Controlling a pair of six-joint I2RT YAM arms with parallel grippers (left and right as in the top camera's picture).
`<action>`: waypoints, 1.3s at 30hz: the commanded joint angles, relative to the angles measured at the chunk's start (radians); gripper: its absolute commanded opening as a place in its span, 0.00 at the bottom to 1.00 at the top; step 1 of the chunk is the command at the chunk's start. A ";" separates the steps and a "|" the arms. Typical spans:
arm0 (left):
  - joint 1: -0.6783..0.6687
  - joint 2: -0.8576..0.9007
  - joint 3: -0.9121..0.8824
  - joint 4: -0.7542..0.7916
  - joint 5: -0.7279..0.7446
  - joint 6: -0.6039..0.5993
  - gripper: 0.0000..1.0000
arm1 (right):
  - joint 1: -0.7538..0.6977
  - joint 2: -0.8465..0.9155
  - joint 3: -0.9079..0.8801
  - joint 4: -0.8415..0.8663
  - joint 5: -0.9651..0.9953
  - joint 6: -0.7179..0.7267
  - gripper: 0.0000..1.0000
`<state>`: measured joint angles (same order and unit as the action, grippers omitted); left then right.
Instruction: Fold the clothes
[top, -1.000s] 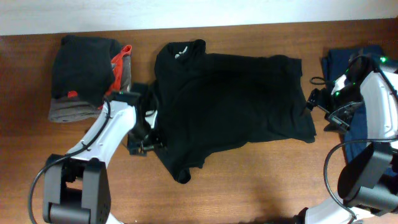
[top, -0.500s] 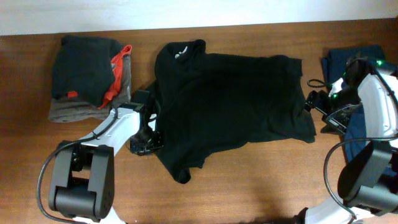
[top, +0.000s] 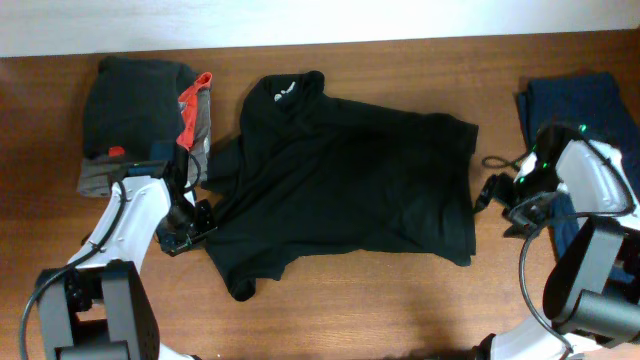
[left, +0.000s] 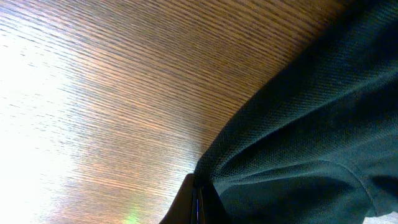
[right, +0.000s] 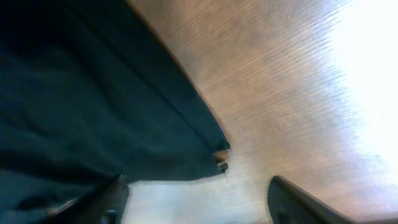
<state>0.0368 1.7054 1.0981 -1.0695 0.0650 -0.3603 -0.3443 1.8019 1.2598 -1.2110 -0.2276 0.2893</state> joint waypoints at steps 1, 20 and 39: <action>-0.001 -0.012 0.012 0.003 -0.021 0.010 0.00 | -0.003 -0.008 -0.120 0.100 -0.092 -0.061 0.62; -0.001 -0.012 0.012 0.021 -0.021 0.010 0.01 | -0.002 0.026 -0.153 0.684 -0.312 -0.074 0.58; -0.002 -0.012 0.012 0.021 -0.020 0.010 0.00 | 0.088 0.152 -0.153 1.051 -0.201 0.090 0.56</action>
<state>0.0341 1.7054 1.0981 -1.0504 0.0620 -0.3599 -0.2546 1.9423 1.1061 -0.1654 -0.4625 0.3676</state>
